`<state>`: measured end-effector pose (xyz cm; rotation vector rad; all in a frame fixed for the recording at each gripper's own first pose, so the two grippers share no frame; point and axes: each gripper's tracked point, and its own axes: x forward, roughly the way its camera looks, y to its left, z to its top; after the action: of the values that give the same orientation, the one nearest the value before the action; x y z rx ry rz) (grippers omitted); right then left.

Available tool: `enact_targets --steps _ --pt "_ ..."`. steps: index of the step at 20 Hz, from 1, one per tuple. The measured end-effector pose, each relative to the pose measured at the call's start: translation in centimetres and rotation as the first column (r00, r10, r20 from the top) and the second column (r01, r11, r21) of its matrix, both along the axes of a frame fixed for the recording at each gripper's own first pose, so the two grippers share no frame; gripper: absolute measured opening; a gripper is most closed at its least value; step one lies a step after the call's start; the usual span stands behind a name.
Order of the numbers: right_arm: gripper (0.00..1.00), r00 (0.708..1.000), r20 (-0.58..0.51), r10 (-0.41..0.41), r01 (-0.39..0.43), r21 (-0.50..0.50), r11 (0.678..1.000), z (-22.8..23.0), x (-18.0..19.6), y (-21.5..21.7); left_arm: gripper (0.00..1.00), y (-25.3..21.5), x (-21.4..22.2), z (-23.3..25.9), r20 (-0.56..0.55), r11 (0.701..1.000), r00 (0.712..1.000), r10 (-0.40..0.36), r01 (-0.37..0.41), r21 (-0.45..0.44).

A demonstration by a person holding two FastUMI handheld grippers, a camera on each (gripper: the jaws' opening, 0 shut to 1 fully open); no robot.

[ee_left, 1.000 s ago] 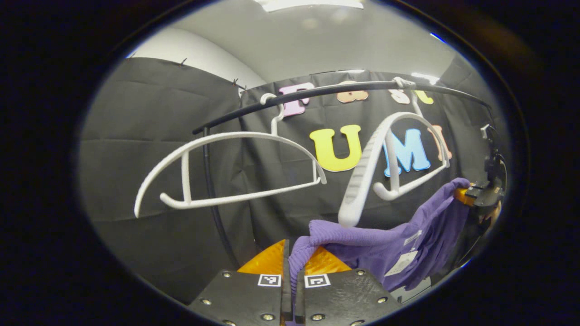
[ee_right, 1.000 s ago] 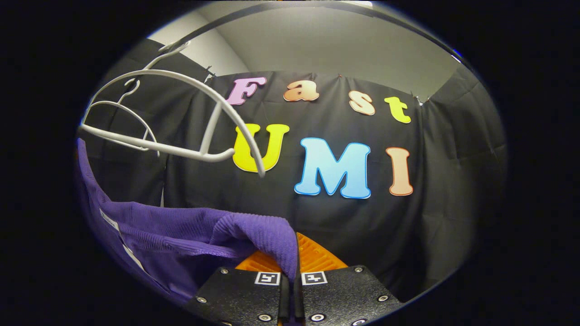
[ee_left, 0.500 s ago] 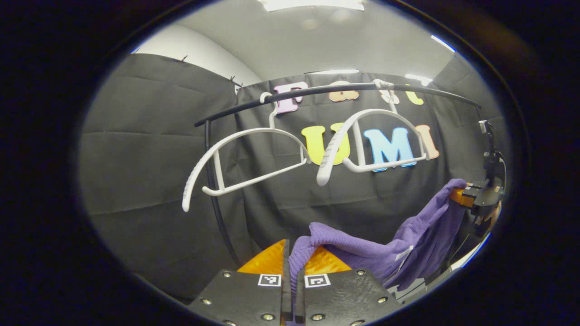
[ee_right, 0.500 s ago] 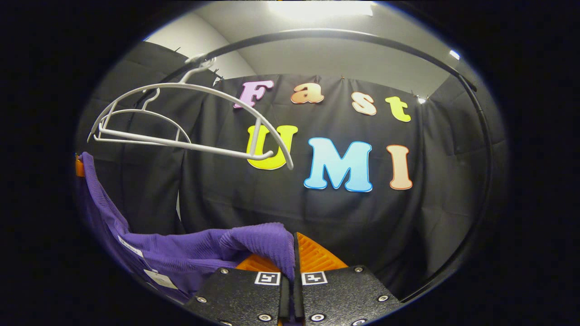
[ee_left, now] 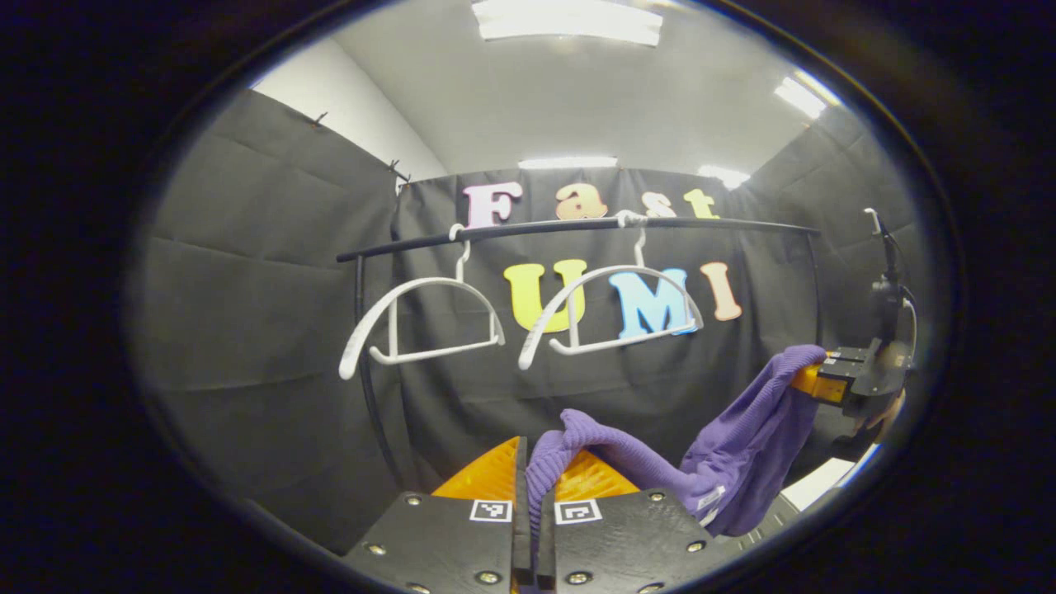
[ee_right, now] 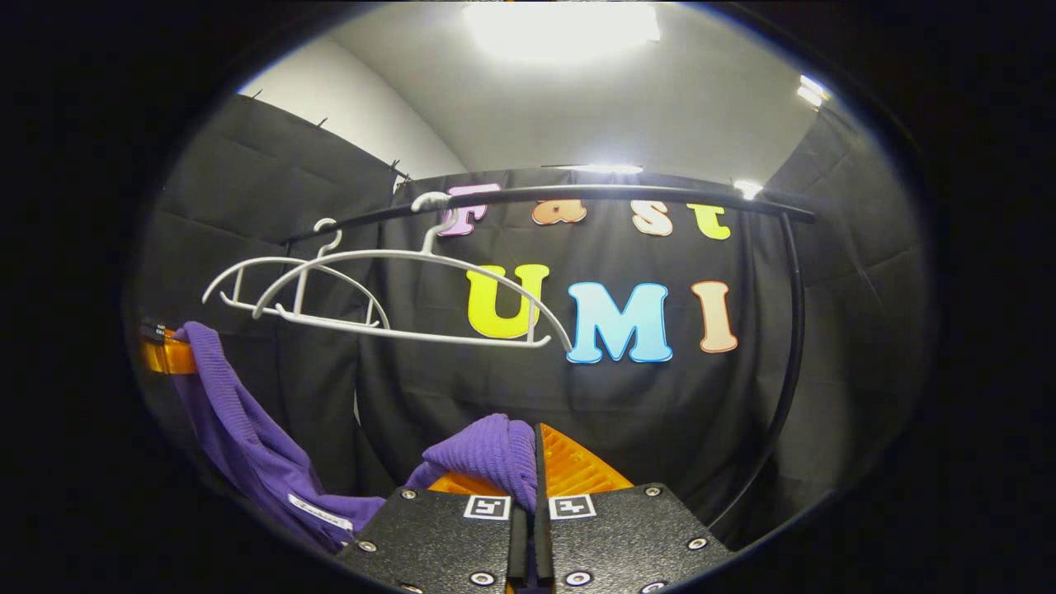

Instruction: Grasp the clothes on the hanger with both hands and then place them into the laundry hamper below.

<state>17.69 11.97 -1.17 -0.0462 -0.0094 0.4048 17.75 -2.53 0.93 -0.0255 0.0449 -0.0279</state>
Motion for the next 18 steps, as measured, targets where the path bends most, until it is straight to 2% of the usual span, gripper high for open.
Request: enact_targets --steps 1,4,5,10,16,18 --pt "0.03 1.000 -0.003 0.001 -0.001 0.010 1.000 0.4 -1.1 0.2 0.08 -0.6 -0.3 0.2 0.009 1.000 1.000 -0.022 0.022 -0.009" --pt "0.04 1.000 0.000 0.003 -0.003 0.026 1.000 1.2 -4.4 0.8 0.00 -1.8 -1.4 0.2 0.028 0.997 0.996 -0.079 0.079 -0.021" --pt "0.03 1.000 0.000 0.001 -0.001 0.027 1.000 1.2 -5.5 0.9 0.04 -1.9 -2.0 0.0 0.032 0.995 0.995 -0.095 0.095 -0.025" --pt "0.04 0.999 -0.044 -0.007 0.008 0.030 1.000 0.3 -10.4 1.5 0.04 -3.7 -5.5 -1.3 0.021 0.987 0.988 -0.154 0.155 -0.052" --pt "0.04 0.987 -0.157 0.034 -0.033 0.011 0.999 -4.8 -14.0 3.4 0.04 -6.3 -6.7 -5.4 -0.032 0.977 0.979 -0.203 0.200 -0.071" --pt "0.04 0.978 -0.201 0.045 -0.045 0.002 0.999 -6.6 -13.3 4.3 0.04 -6.9 -6.4 -7.8 -0.073 0.976 0.976 -0.204 0.197 -0.093"
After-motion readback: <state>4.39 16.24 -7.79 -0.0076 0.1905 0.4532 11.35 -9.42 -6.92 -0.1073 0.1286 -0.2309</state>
